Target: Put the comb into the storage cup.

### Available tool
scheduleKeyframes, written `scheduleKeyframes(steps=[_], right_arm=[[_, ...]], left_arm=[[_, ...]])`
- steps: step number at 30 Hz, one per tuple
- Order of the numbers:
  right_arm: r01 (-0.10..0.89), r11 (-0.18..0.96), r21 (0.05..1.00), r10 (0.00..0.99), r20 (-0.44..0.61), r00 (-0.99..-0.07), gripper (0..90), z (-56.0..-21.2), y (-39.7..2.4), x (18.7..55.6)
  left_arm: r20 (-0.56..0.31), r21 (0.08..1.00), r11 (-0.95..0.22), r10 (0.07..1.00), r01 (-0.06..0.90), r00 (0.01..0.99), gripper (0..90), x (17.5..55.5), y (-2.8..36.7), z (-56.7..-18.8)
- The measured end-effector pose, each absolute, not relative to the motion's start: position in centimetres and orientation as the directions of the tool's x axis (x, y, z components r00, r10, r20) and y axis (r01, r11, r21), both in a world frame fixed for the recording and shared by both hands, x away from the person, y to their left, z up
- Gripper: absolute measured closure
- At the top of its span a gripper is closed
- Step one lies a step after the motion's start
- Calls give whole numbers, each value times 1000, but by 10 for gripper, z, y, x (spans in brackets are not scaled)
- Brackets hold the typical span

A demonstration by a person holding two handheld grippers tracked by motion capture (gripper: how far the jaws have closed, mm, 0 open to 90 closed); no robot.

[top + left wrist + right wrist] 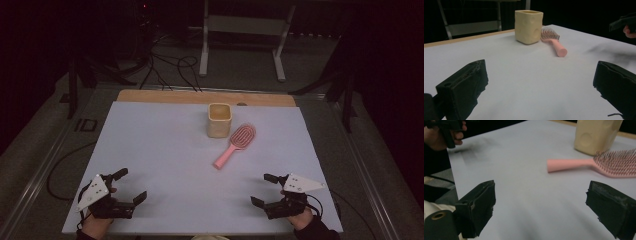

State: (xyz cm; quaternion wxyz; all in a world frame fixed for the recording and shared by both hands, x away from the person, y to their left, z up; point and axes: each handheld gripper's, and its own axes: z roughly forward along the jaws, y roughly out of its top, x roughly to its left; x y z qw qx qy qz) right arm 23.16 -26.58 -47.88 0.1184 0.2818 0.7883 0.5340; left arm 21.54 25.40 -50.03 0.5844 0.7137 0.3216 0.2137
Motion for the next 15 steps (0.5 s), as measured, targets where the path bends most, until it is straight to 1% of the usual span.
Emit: scheduleKeyframes(steps=[5, 15], right_arm=[[315, 254, 915, 573, 120, -810, 85, -468, -265, 232], [249, 276, 928, 570, 51, -820, 81, -439, -258, 244]], left_arm=[[-67, 972, -110, 710, 206, 700, 2, 215, 254, -500], [-64, 973, -114, 707, 203, 705, 2, 216, 253, -500]])
